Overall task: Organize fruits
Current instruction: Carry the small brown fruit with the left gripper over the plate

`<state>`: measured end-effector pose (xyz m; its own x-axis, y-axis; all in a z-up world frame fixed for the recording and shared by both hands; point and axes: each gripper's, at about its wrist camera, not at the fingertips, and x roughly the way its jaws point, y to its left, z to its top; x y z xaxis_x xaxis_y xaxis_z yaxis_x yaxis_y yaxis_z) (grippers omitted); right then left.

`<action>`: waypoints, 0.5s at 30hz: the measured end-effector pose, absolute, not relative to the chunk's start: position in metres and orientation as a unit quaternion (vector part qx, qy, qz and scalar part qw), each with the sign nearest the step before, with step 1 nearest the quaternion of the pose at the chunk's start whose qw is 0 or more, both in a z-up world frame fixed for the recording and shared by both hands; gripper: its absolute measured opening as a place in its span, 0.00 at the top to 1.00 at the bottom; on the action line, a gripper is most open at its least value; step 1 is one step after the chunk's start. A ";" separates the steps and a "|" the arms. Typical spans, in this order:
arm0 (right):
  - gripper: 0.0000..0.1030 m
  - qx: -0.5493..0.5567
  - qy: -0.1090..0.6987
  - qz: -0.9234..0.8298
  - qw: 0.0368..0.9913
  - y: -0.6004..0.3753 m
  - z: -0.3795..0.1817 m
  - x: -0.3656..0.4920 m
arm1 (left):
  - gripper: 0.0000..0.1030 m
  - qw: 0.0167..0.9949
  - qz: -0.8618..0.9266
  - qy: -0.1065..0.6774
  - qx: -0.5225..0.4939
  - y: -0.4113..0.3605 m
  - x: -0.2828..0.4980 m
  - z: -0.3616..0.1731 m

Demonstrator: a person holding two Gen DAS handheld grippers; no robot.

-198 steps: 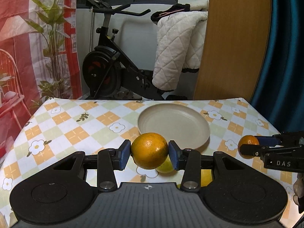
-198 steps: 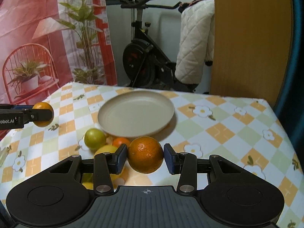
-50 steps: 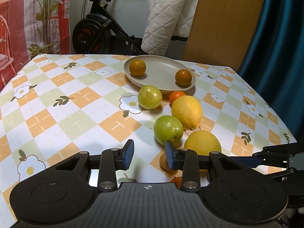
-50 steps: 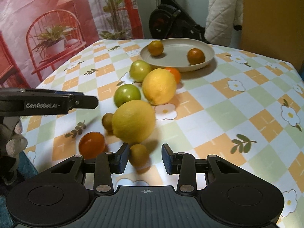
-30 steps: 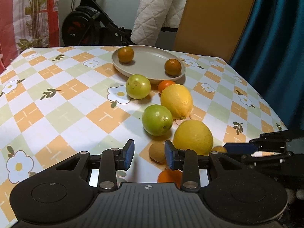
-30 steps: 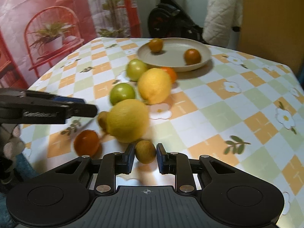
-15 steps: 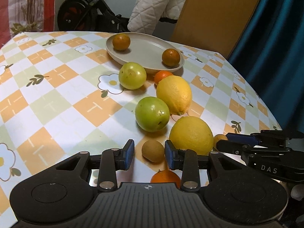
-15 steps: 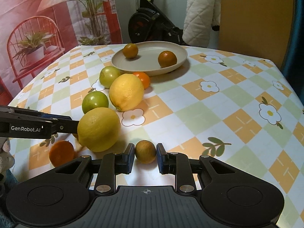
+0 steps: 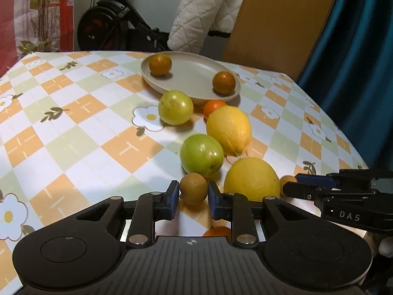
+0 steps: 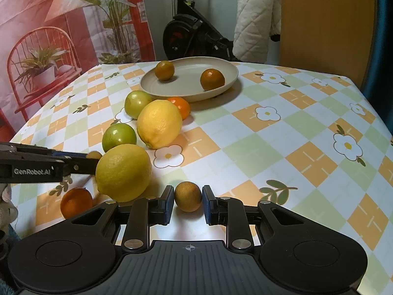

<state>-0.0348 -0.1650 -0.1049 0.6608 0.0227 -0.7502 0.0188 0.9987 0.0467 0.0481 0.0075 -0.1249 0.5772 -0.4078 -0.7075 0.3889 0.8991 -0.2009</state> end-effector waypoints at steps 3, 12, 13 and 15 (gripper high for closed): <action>0.78 0.026 0.412 0.001 0.911 -0.166 -0.105 -0.034 | 0.74 0.892 -0.216 0.396 -0.015 0.010 0.049 -0.121; 0.78 0.017 0.395 0.000 0.918 -0.167 -0.093 -0.029 | 0.74 0.905 -0.200 0.375 -0.016 0.018 0.052 -0.105; 0.78 0.016 0.392 -0.001 0.920 -0.168 -0.091 -0.028 | 0.74 0.907 -0.199 0.371 -0.016 0.019 0.053 -0.102; 0.78 0.015 0.385 -0.001 0.923 -0.169 -0.085 -0.026 | 0.74 0.912 -0.194 0.361 -0.015 0.022 0.055 -0.095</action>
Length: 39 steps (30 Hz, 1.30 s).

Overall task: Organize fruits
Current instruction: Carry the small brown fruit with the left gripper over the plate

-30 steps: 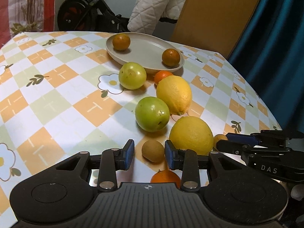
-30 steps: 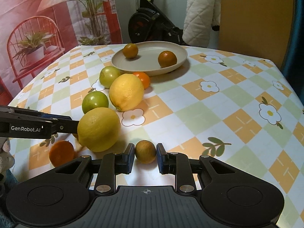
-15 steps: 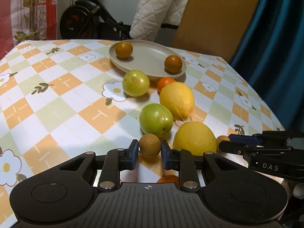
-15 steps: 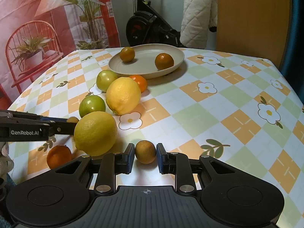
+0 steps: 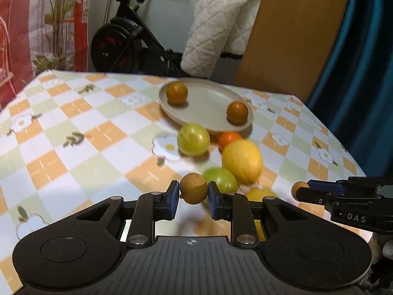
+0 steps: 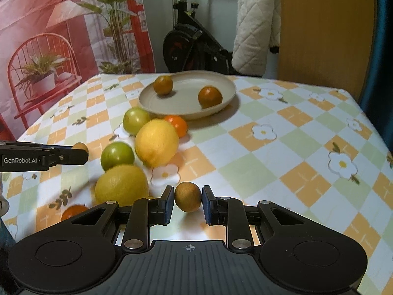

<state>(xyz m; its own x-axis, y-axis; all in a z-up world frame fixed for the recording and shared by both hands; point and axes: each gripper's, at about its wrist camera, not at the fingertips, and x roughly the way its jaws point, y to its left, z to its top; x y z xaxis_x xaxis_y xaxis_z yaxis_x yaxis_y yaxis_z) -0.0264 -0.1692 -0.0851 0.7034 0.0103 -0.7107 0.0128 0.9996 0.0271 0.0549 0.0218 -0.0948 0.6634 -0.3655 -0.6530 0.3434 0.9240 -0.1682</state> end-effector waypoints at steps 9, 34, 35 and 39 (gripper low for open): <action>0.78 -0.004 0.344 0.003 0.939 -0.171 -0.054 -0.006 | 0.74 0.930 -0.177 0.321 -0.014 0.030 0.067 -0.061; 0.78 -0.020 0.325 0.035 0.945 -0.184 -0.033 0.093 | 0.74 0.932 -0.176 0.317 -0.013 0.007 0.149 -0.042; 0.78 -0.014 0.332 0.039 0.943 -0.185 -0.038 0.099 | 0.74 0.930 -0.177 0.324 -0.012 0.004 0.156 -0.046; 0.78 0.011 0.356 0.041 0.934 -0.191 -0.057 0.126 | 0.74 0.921 -0.185 0.342 -0.002 -0.009 0.184 -0.061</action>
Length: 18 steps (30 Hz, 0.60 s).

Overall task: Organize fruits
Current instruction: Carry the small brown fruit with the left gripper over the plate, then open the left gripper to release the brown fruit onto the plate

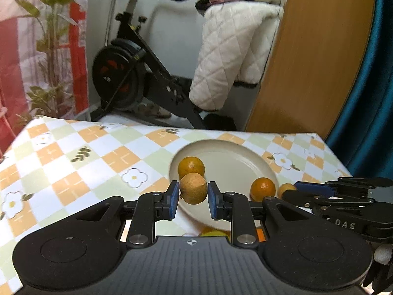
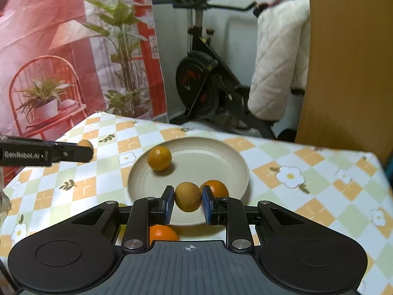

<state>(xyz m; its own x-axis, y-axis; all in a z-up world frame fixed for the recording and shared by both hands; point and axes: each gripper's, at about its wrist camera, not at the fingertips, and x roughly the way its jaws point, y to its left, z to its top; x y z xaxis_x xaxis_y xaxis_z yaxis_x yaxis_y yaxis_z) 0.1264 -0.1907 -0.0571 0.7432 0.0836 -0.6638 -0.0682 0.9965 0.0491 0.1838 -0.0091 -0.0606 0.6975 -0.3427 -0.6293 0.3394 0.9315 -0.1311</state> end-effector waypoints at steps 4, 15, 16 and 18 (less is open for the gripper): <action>0.78 0.025 0.387 0.049 0.920 -0.192 -0.077 0.151 | 0.74 0.910 -0.201 0.363 0.005 -0.020 0.204 -0.075; 0.78 0.042 0.430 0.051 0.900 -0.189 -0.110 0.175 | 0.74 0.886 -0.209 0.413 0.022 -0.027 0.231 -0.111; 0.78 0.040 0.432 0.052 0.900 -0.188 -0.113 0.175 | 0.74 0.885 -0.208 0.416 0.023 -0.029 0.233 -0.113; 0.78 0.041 0.430 0.052 0.901 -0.189 -0.113 0.175 | 0.74 0.883 -0.209 0.419 0.026 -0.030 0.235 -0.116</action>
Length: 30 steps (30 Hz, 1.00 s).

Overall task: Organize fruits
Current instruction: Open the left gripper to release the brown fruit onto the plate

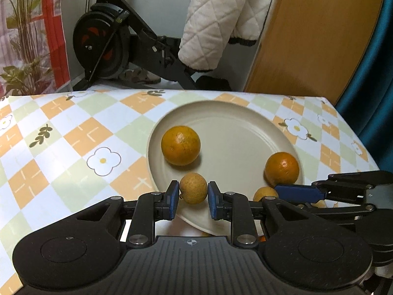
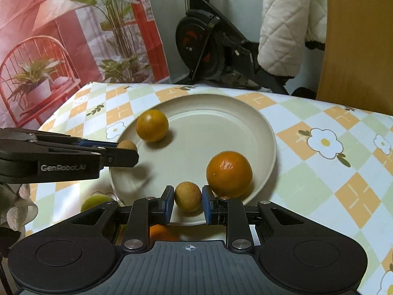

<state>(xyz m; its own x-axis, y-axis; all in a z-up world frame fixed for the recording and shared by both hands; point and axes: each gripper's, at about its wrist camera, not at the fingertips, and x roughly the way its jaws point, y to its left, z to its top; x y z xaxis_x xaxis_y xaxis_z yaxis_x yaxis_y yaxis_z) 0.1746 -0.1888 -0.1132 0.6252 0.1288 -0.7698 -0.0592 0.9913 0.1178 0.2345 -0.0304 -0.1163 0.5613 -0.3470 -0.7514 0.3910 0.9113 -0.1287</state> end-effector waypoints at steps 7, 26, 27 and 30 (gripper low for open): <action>0.72 0.046 0.425 0.042 0.903 -0.191 -0.107 0.169 | 0.72 0.878 -0.212 0.428 0.027 -0.030 0.234 -0.116; 0.66 0.101 0.388 0.000 0.916 -0.202 -0.079 0.097 | 0.59 0.906 -0.187 0.380 0.014 -0.001 0.161 -0.073; 0.65 0.098 0.388 -0.001 0.917 -0.201 -0.078 0.094 | 0.54 0.909 -0.183 0.375 0.010 0.001 0.157 -0.072; 0.62 0.091 0.387 0.000 0.918 -0.197 -0.076 0.085 | 0.42 0.921 -0.171 0.349 0.001 0.009 0.141 -0.067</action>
<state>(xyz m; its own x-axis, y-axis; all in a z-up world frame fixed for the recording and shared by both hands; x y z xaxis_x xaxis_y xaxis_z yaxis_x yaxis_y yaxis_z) 0.0854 -0.1971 -0.0761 0.7010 0.0696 -0.7097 0.0712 0.9834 0.1668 0.1407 0.0088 -0.0665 0.6979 -0.3145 -0.6434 0.3160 0.9415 -0.1175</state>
